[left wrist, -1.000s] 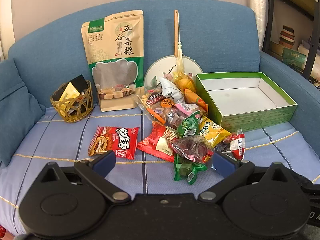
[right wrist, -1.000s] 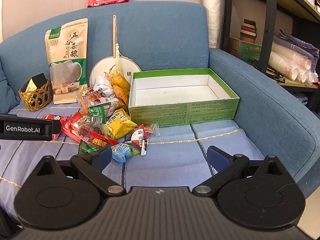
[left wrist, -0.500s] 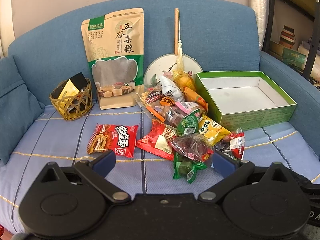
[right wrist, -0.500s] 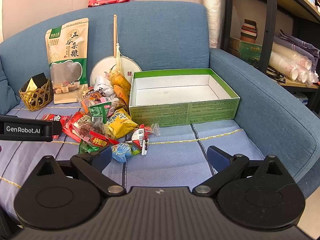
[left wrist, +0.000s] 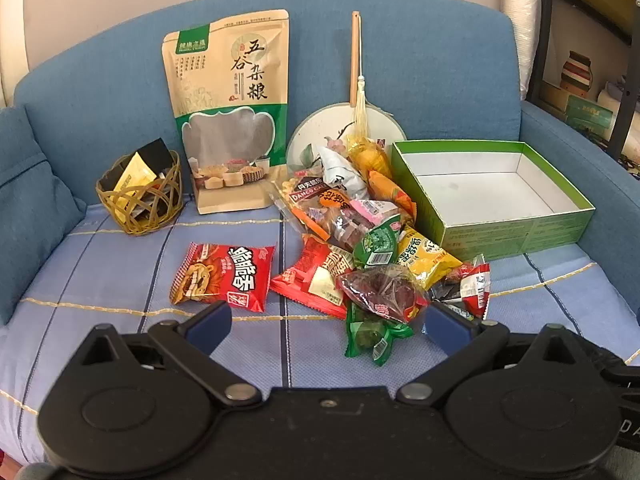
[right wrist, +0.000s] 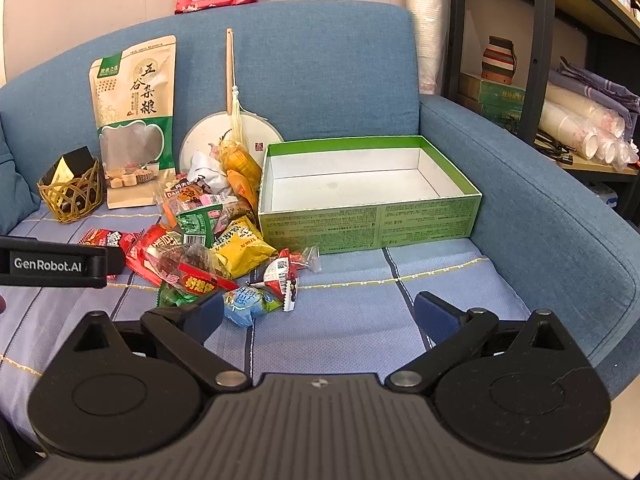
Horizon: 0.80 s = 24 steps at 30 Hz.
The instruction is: Organize snacks
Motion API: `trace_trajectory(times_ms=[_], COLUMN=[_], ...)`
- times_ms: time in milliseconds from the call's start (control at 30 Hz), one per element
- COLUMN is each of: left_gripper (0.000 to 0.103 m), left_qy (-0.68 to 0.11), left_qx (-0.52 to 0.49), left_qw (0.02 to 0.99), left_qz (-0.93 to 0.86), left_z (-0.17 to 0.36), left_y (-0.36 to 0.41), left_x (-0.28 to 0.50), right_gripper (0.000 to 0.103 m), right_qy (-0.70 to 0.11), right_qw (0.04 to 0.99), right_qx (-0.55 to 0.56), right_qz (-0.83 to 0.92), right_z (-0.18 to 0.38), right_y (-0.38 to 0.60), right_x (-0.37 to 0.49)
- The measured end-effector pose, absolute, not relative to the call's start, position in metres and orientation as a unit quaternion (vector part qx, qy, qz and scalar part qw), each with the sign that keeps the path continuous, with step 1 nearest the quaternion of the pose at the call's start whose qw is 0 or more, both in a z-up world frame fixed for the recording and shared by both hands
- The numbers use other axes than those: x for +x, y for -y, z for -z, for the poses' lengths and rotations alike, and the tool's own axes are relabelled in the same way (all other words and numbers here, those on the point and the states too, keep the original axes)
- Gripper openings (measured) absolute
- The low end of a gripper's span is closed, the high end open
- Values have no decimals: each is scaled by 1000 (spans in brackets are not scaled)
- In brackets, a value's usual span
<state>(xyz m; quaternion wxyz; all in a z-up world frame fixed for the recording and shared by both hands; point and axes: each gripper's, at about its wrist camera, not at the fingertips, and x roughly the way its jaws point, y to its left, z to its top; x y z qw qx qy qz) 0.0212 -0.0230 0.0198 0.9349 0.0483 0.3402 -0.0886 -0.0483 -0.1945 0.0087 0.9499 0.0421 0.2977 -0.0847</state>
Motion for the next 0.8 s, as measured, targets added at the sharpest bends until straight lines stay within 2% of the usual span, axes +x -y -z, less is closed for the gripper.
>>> trace_trajectory(times_ms=[567,667,800], left_gripper=[103,103,103], left_qy=[-355,-359,-381], left_qx=[54,64,36], left_qw=[928,925,917], left_qz=[97,102,108], left_z=[-5,2,8], left_y=[19,11,-13], left_x=[36,41,50], right_gripper=[103,103,103], right_qy=[-301,-279,-304], right_qw=[950,960,952], right_qx=[37,21,14], right_qz=[69,24,-42], right_z=[2,7,22], right_y=[194,190,186], right_x=[-39,-38,-18])
